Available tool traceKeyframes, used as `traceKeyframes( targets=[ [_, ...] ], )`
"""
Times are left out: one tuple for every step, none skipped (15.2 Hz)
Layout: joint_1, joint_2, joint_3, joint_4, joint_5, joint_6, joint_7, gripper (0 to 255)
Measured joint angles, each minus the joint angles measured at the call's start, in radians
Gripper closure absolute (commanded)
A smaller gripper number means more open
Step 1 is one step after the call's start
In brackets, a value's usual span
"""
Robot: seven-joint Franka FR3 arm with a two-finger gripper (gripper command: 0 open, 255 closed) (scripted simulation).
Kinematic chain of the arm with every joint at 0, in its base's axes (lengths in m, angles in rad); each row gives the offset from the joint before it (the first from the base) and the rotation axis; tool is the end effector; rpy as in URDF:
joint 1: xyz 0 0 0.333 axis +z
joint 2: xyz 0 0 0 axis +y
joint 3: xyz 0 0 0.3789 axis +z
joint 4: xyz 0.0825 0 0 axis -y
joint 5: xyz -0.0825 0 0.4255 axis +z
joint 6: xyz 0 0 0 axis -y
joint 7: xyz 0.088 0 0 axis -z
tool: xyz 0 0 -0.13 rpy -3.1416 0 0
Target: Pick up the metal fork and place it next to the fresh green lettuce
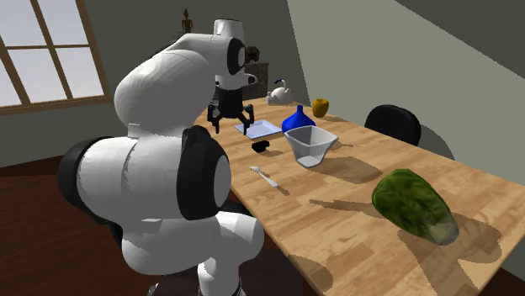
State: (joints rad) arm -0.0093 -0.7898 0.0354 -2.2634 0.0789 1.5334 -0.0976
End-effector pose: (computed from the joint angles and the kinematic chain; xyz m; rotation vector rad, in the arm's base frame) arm 0.2998 0.0233 0.6572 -3.0835 -0.1841 -0.0951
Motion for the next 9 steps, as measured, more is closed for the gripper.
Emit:
traceKeyframes(
  targets=[
    [0.000, 0.000, 0.000, 0.000, 0.000, 0.000, 0.000, 0],
    [0.000, 0.002, -0.003, -0.013, -0.006, 0.016, -0.010, 0],
    [0.000, 0.003, -0.008, -0.035, -0.015, 0.043, -0.026, 0],
    [0.001, 0.002, -0.010, -0.058, -0.022, 0.068, -0.039, 0],
    [0.002, -0.003, -0.014, -0.092, -0.032, 0.101, -0.056, 0],
    [-0.001, 0.009, -0.027, -0.116, -0.047, 0.140, -0.082, 0],
    [-0.001, 0.012, -0.033, -0.146, -0.058, 0.177, -0.100, 0],
    [0.000, 0.028, -0.035, -0.165, -0.067, 0.218, -0.115, 0],
    [0.001, 0.037, -0.037, -0.187, -0.075, 0.255, -0.128, 0]
  ],
)
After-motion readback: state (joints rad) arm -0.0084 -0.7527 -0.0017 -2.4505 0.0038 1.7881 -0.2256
